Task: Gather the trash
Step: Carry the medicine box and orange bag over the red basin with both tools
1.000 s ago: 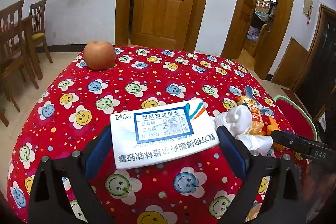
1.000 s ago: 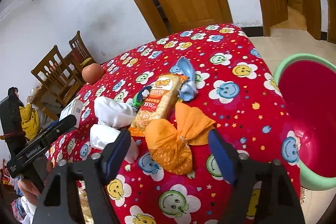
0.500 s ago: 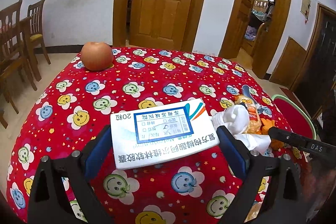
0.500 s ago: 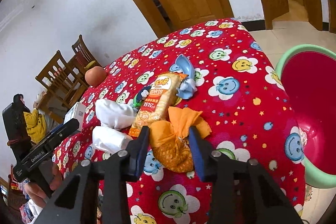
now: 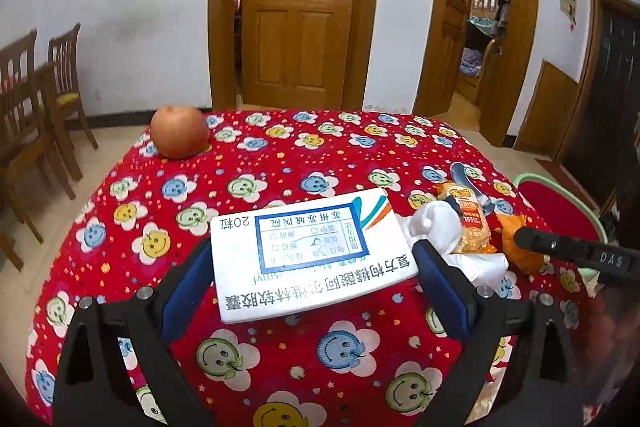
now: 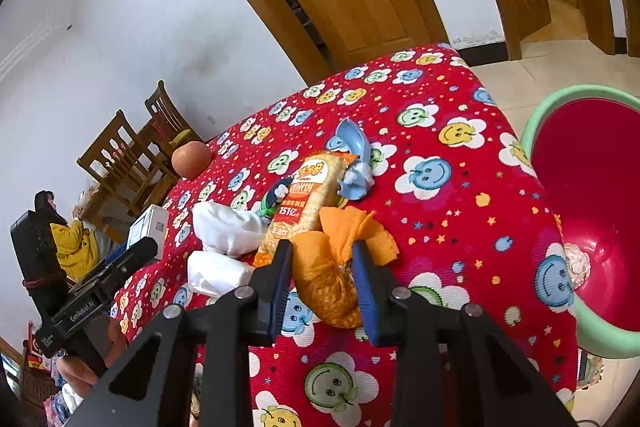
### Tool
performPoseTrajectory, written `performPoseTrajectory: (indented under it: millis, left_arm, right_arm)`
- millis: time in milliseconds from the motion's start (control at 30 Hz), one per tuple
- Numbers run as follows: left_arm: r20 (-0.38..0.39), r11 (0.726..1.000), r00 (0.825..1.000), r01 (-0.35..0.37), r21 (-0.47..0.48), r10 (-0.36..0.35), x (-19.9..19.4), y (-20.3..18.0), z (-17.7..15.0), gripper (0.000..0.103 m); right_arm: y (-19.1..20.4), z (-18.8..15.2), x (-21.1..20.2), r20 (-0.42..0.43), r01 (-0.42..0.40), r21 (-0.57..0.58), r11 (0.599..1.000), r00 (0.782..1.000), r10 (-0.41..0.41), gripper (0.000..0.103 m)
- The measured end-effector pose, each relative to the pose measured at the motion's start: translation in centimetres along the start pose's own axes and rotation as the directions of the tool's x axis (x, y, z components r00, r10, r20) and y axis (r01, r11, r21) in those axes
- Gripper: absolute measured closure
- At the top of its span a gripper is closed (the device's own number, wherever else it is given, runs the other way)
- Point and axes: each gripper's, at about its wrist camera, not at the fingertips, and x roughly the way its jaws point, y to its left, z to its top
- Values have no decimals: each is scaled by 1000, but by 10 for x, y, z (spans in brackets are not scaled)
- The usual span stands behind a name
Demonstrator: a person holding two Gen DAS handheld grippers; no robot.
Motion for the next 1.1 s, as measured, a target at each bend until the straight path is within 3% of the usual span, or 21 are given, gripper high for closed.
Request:
performPoseTrajectory:
  millis: [167, 300, 700, 1100]
  left_arm:
    - [7, 999, 999, 35, 8, -35, -4, -10, 4, 7]
    - [20, 1000, 1000, 20, 9, -20, -8, -19, 7, 7]
    - [63, 994, 993, 100, 45, -103, -30, -62, 19, 7]
    - [40, 984, 985, 166, 57, -168, -23, -98, 27, 7]
  right_arm:
    - [1, 2, -7, 20, -12, -16, 1000, 1000, 13, 70]
    - [-4, 3, -11, 26, -15, -12, 1000, 1000, 15, 70]
    - [-15, 9, -30, 74, -19, 11, 1000, 997, 19, 70]
    - [-34, 10, -53, 117, -17, 38, 999, 993, 13, 70]
